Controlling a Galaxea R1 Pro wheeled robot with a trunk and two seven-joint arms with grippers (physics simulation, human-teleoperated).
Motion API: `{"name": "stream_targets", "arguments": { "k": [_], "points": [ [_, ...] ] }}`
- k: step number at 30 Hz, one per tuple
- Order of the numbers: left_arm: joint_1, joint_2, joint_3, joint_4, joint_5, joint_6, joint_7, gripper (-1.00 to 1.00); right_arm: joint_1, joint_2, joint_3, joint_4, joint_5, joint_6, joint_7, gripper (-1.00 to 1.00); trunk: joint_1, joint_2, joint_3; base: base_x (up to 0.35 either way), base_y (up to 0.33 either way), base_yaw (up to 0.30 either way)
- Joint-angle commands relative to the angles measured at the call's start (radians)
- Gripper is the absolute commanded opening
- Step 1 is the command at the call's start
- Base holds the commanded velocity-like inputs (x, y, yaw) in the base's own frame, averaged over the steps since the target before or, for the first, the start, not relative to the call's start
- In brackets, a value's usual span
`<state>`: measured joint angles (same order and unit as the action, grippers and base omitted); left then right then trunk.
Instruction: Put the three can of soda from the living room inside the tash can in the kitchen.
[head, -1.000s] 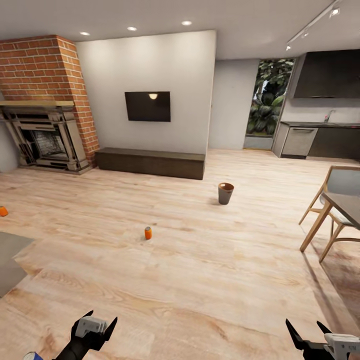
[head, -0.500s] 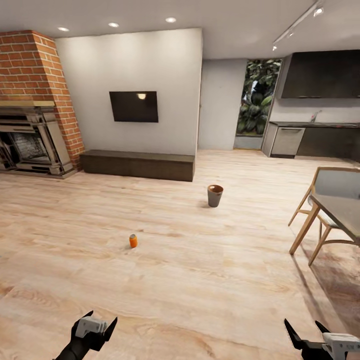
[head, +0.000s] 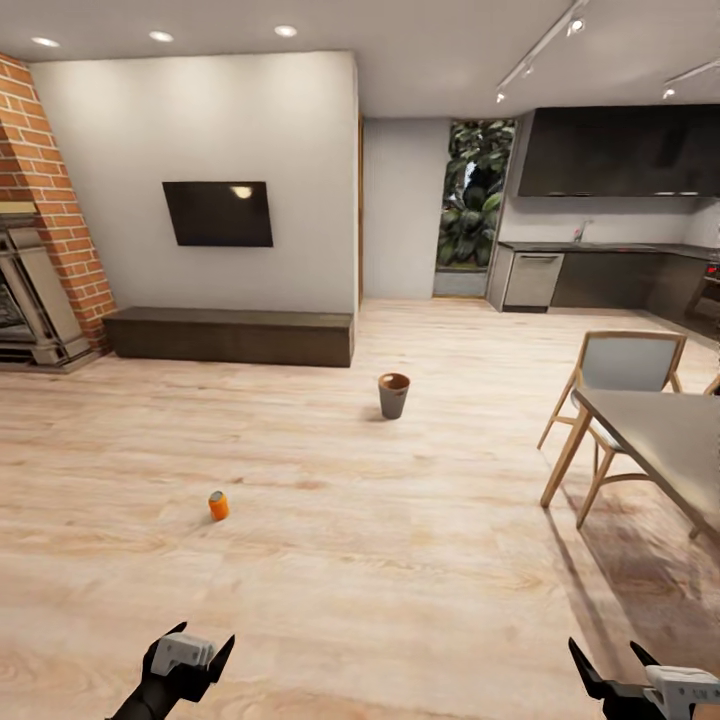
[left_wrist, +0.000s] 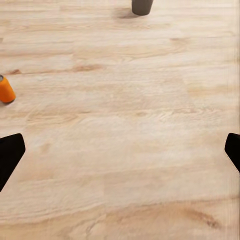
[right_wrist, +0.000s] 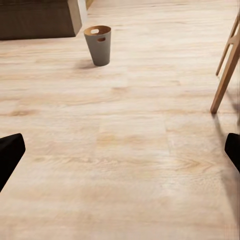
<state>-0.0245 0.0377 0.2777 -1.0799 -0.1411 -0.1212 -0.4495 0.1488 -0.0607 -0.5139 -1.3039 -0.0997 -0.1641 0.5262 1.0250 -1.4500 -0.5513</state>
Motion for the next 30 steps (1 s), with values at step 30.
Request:
{"name": "stream_targets", "arguments": {
  "k": [30],
  "points": [
    [0.000, -0.001, 0.000, 0.000, 0.000, 0.000, 0.002, 1.00, 0.000, 0.001, 0.031, 0.000, 0.007, 0.001, -0.004, 1.00, 0.000, 0.000, -0.009, 0.314, 0.012, -0.005]
  ]
}}
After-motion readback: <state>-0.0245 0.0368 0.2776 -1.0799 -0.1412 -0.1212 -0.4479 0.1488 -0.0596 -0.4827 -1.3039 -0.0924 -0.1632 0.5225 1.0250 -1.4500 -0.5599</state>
